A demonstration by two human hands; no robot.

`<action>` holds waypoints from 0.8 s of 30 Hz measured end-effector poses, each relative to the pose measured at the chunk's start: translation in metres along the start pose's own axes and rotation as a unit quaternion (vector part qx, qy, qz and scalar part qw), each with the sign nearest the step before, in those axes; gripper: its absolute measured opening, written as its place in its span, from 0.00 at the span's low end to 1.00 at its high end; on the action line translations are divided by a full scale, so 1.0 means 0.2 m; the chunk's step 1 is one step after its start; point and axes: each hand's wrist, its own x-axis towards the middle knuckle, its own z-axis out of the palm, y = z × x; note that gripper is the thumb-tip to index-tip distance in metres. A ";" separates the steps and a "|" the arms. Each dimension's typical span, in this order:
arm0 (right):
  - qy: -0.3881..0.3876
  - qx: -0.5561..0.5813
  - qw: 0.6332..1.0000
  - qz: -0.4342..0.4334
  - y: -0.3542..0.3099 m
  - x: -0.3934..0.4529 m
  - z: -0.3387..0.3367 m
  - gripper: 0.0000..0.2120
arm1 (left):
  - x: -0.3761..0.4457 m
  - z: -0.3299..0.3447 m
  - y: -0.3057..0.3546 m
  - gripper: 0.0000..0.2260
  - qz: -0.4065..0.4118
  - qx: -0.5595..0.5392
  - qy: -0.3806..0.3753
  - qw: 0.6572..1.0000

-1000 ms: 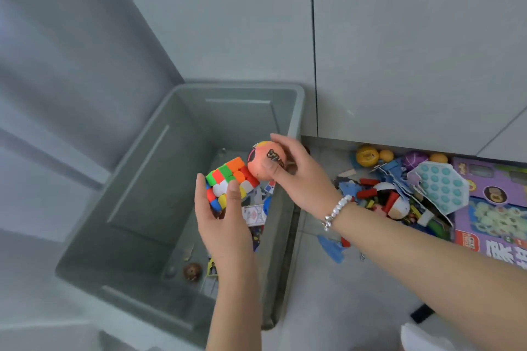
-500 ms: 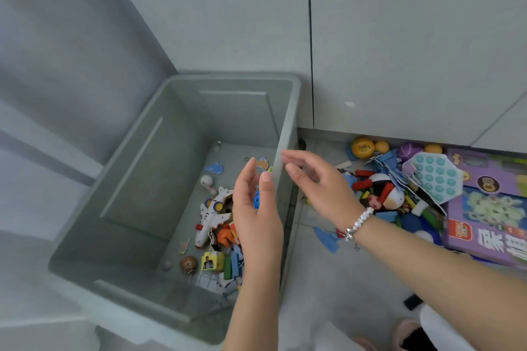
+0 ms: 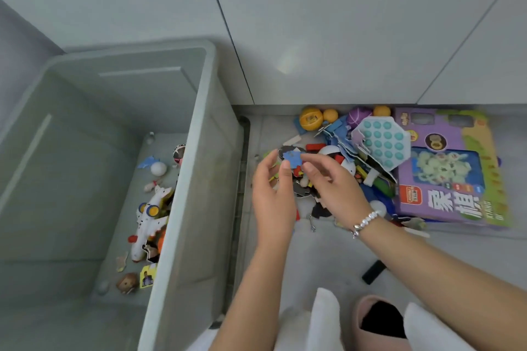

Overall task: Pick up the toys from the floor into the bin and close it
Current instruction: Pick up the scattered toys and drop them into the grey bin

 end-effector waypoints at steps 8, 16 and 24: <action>0.054 -0.123 0.987 0.087 0.37 0.14 -0.08 0.15 | 0.23 0.18 -0.45 0.15 -0.102 0.086 -0.035 0.990; 0.044 -0.205 0.970 0.120 0.41 0.29 -0.19 0.24 | 0.37 0.37 -0.47 0.20 -0.019 0.168 -0.147 0.975; 0.087 -0.179 0.970 0.140 0.43 0.28 -0.17 0.22 | 0.54 0.45 -0.46 0.20 0.012 0.288 -0.248 0.925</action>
